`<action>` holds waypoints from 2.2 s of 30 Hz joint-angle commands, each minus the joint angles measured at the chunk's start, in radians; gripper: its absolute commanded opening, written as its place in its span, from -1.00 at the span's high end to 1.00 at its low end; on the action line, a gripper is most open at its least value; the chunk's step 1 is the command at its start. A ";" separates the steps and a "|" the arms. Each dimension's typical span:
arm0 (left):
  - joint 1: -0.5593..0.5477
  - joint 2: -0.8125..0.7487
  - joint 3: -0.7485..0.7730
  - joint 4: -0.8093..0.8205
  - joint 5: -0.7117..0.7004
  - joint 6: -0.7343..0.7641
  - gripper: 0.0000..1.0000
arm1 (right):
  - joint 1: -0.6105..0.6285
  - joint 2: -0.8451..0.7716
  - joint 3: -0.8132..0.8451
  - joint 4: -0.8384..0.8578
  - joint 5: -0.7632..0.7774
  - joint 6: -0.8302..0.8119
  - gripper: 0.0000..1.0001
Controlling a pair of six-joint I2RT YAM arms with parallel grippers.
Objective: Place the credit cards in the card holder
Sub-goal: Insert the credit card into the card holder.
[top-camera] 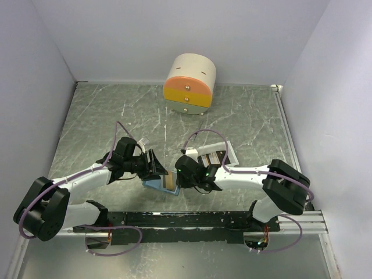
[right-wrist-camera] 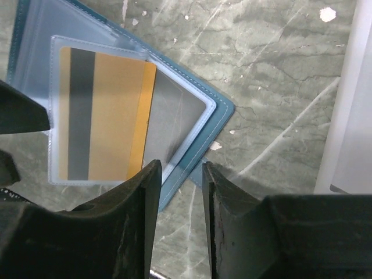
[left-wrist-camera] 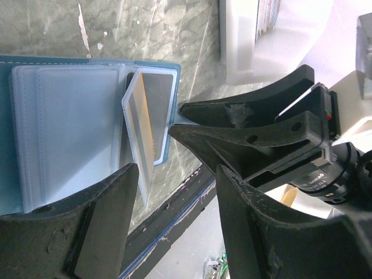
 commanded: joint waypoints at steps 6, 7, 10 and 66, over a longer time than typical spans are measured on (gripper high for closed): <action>0.005 0.004 0.010 0.040 0.016 -0.005 -0.33 | 0.000 -0.098 -0.015 0.042 -0.026 0.031 0.33; 0.004 0.004 0.012 0.037 0.016 -0.005 -0.33 | -0.002 -0.104 -0.030 0.072 -0.045 0.038 0.32; 0.005 -0.001 0.012 0.036 0.013 -0.006 -0.33 | -0.013 -0.111 -0.080 0.176 -0.112 0.055 0.01; -0.001 0.018 0.034 0.124 0.069 -0.088 -0.33 | -0.016 0.121 -0.162 0.676 -0.175 0.029 -0.50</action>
